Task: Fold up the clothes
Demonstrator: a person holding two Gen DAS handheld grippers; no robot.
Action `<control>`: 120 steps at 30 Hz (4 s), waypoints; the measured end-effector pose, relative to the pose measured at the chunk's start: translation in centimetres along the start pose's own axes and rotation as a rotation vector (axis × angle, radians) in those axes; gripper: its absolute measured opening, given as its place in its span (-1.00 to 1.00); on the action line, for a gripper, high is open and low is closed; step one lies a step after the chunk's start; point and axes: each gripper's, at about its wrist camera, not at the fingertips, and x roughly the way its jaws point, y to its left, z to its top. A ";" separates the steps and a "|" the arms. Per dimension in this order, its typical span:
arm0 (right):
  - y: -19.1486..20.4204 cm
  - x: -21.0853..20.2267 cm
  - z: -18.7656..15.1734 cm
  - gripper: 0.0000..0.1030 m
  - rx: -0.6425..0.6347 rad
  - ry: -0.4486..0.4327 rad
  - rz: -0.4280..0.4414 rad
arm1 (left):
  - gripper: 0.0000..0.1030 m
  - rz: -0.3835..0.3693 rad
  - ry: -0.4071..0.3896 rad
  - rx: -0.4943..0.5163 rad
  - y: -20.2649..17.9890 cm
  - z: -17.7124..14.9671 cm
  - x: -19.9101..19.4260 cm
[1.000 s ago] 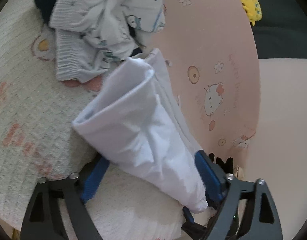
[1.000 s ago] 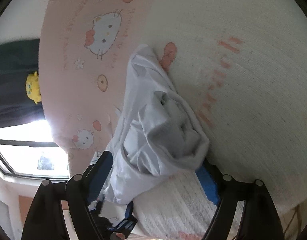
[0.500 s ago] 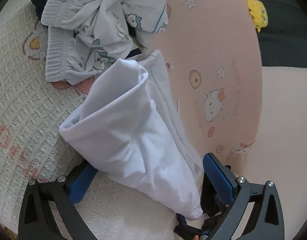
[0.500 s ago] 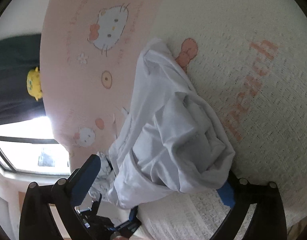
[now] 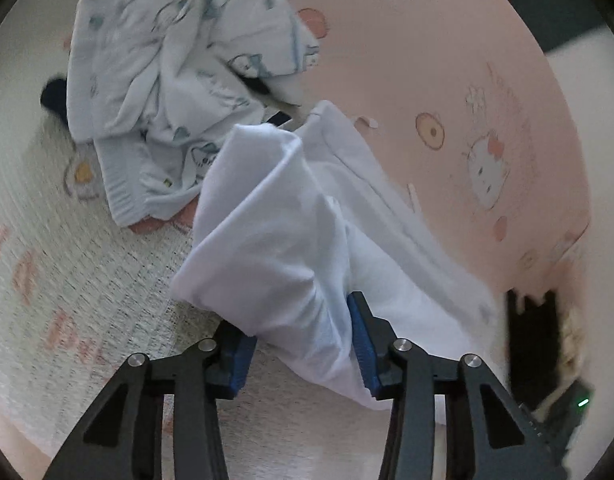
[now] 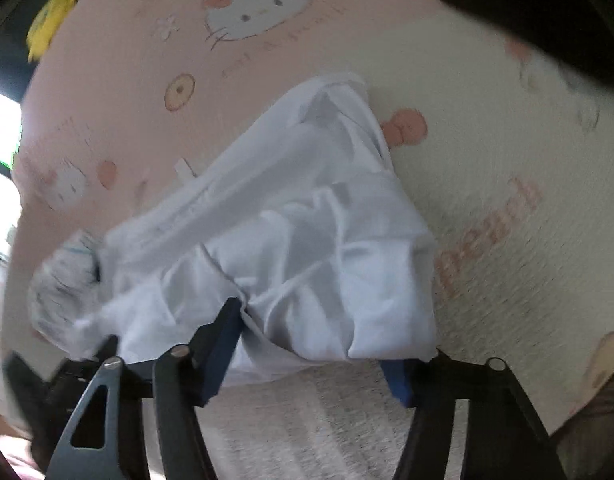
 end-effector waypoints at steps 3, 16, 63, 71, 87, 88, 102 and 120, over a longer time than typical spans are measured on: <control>1.0 0.0 0.3 -0.29 -0.059 -0.006 -0.019 | -0.30 0.025 -0.009 0.047 -0.6 0.1 -0.1; 2.9 -3.4 -1.2 -0.52 -0.196 -0.064 -0.107 | -0.55 0.086 -0.026 0.284 -2.4 -2.2 -3.3; 4.0 -7.8 -9.5 0.38 -0.792 -0.099 -0.336 | 0.24 0.271 0.071 0.710 -0.2 -7.7 -9.3; 5.4 -9.0 -11.9 0.38 -1.028 -0.172 -0.464 | 0.24 0.479 -0.118 1.213 -2.8 -11.4 -9.5; 4.7 -4.1 -16.5 0.45 -1.625 -0.220 -0.735 | 0.25 0.769 -0.267 1.984 0.2 -17.7 -4.7; 4.5 -3.7 -16.8 0.45 -1.660 -0.223 -0.754 | 0.25 0.768 -0.263 1.990 0.2 -17.6 -4.4; 3.6 -0.7 -15.8 0.45 -1.797 -0.214 -0.822 | 0.51 0.778 -0.288 2.121 0.0 -17.8 -2.1; 4.3 0.0 -16.0 -0.06 -1.803 -0.232 -0.684 | -0.12 0.555 -0.225 1.919 -0.4 -16.3 -2.8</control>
